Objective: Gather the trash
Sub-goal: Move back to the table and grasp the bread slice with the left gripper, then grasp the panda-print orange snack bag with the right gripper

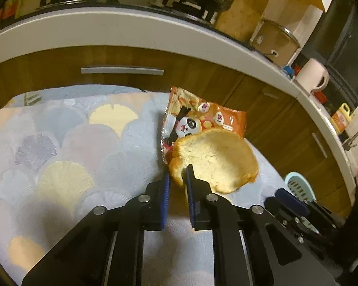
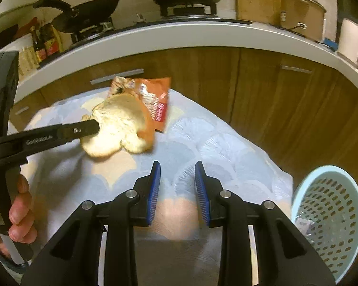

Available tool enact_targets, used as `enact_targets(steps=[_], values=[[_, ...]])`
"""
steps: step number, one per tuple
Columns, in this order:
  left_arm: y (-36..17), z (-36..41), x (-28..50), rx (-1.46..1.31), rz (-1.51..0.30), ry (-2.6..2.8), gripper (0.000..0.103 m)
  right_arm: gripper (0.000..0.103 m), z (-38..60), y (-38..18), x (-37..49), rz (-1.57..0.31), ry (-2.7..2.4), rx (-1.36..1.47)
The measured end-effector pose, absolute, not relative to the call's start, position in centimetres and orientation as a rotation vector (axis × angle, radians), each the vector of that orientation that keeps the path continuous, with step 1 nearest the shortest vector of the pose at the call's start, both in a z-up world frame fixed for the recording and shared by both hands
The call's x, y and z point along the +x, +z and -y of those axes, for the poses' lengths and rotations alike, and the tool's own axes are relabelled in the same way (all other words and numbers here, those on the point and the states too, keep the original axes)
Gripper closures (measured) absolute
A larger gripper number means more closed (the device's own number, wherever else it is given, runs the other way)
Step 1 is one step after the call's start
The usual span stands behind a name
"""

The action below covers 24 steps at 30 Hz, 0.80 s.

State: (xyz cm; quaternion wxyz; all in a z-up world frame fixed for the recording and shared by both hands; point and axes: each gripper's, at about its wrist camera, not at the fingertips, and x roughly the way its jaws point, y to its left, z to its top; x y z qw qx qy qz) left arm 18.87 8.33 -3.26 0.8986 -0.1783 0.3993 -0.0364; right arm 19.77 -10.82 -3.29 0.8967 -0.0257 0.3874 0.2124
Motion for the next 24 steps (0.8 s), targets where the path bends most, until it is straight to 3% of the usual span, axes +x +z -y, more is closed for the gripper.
enact_targets(steps=[10,12,14,24], values=[[-2.0,-17.4,13.4,-0.429,-0.769,0.075,0.095,0.076,7.2,-1.4,23.1,-0.799,0.529,-0.058],[-2.5,-18.9,13.0,-0.450,-0.769,0.092,0.095,0.067,6.2,-1.8,24.1,-0.812,0.534,-0.064],[-2.8,-19.7,12.9,-0.467,-0.765,0.088,0.094,0.033,5.7,-2.1,24.7,-0.811,0.531,-0.054],[-3.8,-20.4,13.6,-0.472,-0.769,0.096,0.092,0.029,4.6,-3.9,30.6,-0.900,0.497,0.000]])
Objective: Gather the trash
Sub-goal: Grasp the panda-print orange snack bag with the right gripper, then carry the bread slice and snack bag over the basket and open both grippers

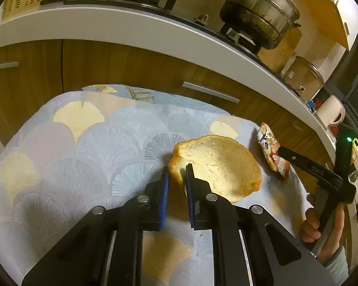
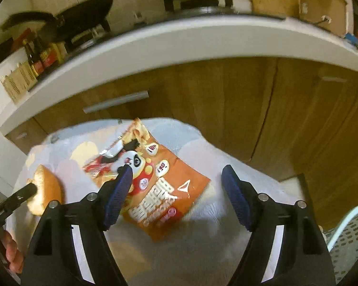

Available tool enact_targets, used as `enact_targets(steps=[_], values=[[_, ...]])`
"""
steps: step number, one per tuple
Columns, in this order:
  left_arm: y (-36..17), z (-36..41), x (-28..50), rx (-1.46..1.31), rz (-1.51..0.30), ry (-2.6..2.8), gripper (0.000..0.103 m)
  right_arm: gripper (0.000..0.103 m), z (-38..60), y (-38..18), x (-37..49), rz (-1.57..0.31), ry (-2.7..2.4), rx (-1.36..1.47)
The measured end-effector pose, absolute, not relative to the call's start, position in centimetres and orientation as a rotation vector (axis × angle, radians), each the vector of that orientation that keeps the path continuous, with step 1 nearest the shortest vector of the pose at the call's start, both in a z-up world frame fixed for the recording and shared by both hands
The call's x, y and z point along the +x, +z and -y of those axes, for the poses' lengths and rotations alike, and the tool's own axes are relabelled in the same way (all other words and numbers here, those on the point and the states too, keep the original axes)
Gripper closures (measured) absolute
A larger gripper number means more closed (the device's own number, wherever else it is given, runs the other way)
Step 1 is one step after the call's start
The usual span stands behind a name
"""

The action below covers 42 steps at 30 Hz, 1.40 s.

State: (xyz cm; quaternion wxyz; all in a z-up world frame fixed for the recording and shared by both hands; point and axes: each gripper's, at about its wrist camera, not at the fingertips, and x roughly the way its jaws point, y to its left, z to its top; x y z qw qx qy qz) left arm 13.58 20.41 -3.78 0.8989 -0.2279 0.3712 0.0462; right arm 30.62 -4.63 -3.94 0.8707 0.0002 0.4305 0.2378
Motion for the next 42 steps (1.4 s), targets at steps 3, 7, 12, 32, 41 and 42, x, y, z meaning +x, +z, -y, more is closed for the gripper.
enact_targets(steps=[3,7,12,32,41,42], values=[[-3.9,-20.4,13.8,-0.470,-0.781,0.102,0.088,0.028,2.6,-4.1,30.2,-0.889,0.481,-0.126],[-4.0,-20.0,14.1,-0.453,-0.794,0.091,0.067,0.045,0.9,-4.1,29.1,-0.859,0.503,-0.215],[-3.9,-18.7,14.6,-0.381,-0.808,0.108,0.059,0.082,0.3,-4.0,27.8,-0.833,0.572,-0.240],[-1.1,-12.6,13.2,-0.419,-0.720,-0.128,0.095,0.099,9.2,0.4,20.5,-0.678,0.479,-0.152],[2.3,-2.1,13.1,-0.302,-0.698,-0.315,0.095,0.099,19.7,2.7,16.0,-0.625,0.368,-0.018],[2.7,-0.6,13.2,-0.288,-0.698,-0.339,0.095,0.099,20.8,2.9,15.6,-0.621,0.355,-0.010]])
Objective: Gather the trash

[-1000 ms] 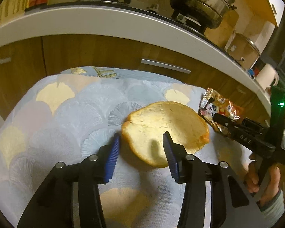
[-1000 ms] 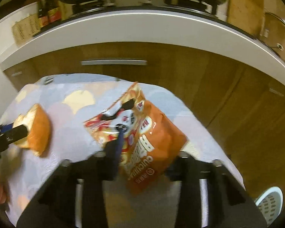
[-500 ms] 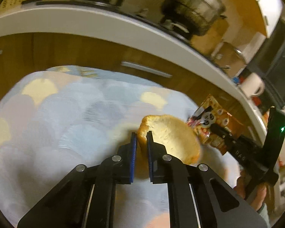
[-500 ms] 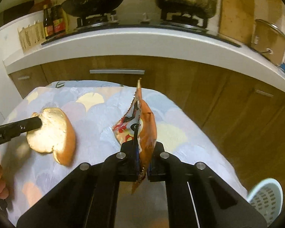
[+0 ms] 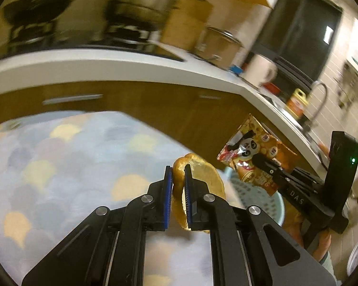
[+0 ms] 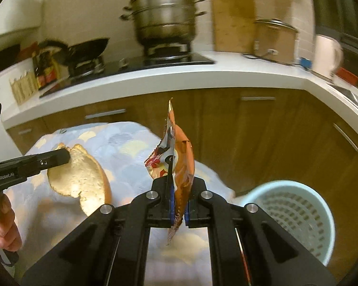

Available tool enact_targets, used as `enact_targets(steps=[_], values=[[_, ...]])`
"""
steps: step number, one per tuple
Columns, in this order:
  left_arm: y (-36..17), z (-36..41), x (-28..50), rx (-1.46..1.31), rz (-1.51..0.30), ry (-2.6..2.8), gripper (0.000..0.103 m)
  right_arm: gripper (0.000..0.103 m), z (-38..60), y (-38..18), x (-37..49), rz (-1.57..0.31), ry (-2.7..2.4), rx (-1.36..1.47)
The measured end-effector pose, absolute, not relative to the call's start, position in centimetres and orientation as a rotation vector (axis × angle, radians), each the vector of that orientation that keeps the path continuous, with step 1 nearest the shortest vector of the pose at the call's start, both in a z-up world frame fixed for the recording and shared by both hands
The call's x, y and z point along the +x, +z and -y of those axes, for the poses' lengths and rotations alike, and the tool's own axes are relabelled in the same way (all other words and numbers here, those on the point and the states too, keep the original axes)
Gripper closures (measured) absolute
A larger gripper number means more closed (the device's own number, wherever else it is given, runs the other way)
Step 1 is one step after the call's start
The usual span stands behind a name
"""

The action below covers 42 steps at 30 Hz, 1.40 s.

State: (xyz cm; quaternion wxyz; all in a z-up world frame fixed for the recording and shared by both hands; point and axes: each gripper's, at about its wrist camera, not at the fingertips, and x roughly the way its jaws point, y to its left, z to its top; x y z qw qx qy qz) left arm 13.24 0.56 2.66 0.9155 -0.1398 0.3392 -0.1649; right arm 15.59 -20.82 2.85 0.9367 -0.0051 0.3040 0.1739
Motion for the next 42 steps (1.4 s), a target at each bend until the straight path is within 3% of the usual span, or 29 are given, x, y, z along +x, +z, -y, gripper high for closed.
enact_targets(steps=[11,21,22,23,24,25,26,30,34,42], values=[[2.4,12.8,15.5,-0.180,-0.738,-0.518,0.095,0.099,34.1,-0.1,13.4,-0.701,0.135,0.105],[-0.4,20.7,18.2,-0.117,-0.834,-0.607,0.090,0.097,38.5,-3.4,14.2,-0.829,-0.007,0.105],[-0.6,21.0,18.3,-0.112,-0.833,-0.607,0.079,0.093,38.7,-4.0,14.5,-0.856,-0.010,0.114],[-0.8,21.4,18.5,-0.108,-0.834,-0.604,0.063,0.078,38.9,-4.4,14.7,-0.874,-0.007,0.123],[-1.0,21.5,18.5,-0.100,-0.830,-0.590,0.053,0.069,39.1,-4.7,14.9,-0.891,-0.005,0.135],[-1.1,21.6,18.6,-0.090,-0.826,-0.580,0.052,0.046,39.4,-5.0,14.9,-0.896,-0.019,0.142],[-1.3,21.8,18.6,-0.079,-0.825,-0.583,0.052,0.042,39.5,-5.0,14.6,-0.881,-0.039,0.135],[-1.8,21.8,18.3,-0.035,-0.835,-0.576,0.051,0.042,39.8,-4.6,14.0,-0.861,-0.048,0.141],[-1.5,21.5,17.0,0.005,-0.805,-0.555,0.041,0.042,39.7,-3.4,12.8,-0.816,-0.056,0.145],[1.0,19.1,12.2,0.067,-0.649,-0.490,0.034,0.023,37.6,-0.3,9.8,-0.695,-0.040,0.144]])
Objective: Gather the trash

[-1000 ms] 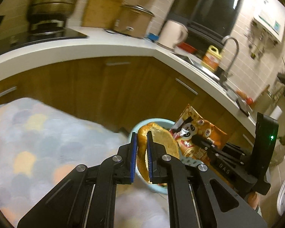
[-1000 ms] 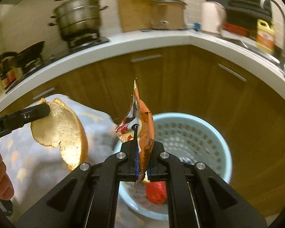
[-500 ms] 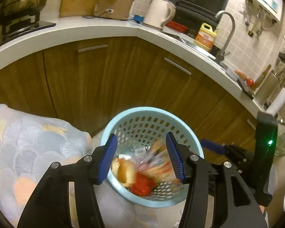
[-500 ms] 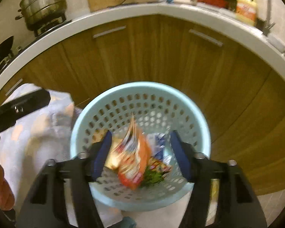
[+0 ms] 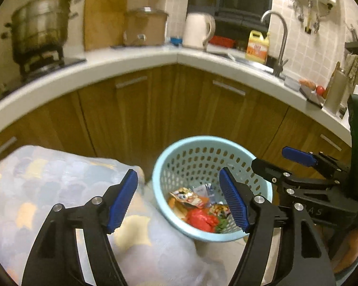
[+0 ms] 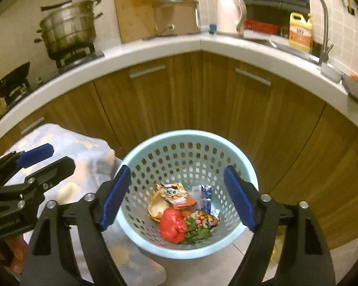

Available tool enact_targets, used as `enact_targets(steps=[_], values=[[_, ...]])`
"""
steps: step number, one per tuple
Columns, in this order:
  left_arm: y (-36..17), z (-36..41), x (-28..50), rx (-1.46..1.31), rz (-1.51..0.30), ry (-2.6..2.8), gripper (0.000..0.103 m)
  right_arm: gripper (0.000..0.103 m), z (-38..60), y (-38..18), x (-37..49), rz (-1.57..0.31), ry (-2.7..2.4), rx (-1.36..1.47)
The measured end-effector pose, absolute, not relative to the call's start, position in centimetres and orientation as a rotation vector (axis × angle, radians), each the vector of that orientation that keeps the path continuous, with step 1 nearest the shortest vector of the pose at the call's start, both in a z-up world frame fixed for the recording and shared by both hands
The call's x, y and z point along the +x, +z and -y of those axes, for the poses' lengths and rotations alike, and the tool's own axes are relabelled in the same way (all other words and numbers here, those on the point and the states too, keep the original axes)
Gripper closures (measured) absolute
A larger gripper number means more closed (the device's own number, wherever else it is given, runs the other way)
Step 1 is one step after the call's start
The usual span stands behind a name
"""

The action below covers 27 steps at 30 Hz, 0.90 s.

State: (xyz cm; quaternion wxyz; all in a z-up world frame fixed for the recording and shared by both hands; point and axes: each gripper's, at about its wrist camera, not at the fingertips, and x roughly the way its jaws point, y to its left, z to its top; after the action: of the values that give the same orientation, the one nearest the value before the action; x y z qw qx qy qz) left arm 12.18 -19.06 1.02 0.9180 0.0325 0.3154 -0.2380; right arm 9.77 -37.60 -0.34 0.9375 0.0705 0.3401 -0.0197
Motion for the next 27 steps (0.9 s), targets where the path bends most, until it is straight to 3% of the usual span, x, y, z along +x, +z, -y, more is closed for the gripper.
enact_targets(steps=[9,21,24,27], values=[[3.1,13.3,7.6,-0.033,-0.543,-0.418,0.031,0.008,34.4,3.6,5.7,-0.520,-0.106,0.095],[2.5,8.5,5.2,-0.046,-0.431,-0.182,0.023,0.008,30.0,5.1,2.2,-0.417,-0.156,0.079],[3.1,8.9,4.3,-0.016,-0.398,-0.174,0.013,0.008,28.8,5.3,1.5,-0.396,-0.192,0.052],[3.3,9.1,3.4,0.005,-0.380,-0.167,0.010,0.008,28.6,5.2,1.2,-0.394,-0.187,0.074]])
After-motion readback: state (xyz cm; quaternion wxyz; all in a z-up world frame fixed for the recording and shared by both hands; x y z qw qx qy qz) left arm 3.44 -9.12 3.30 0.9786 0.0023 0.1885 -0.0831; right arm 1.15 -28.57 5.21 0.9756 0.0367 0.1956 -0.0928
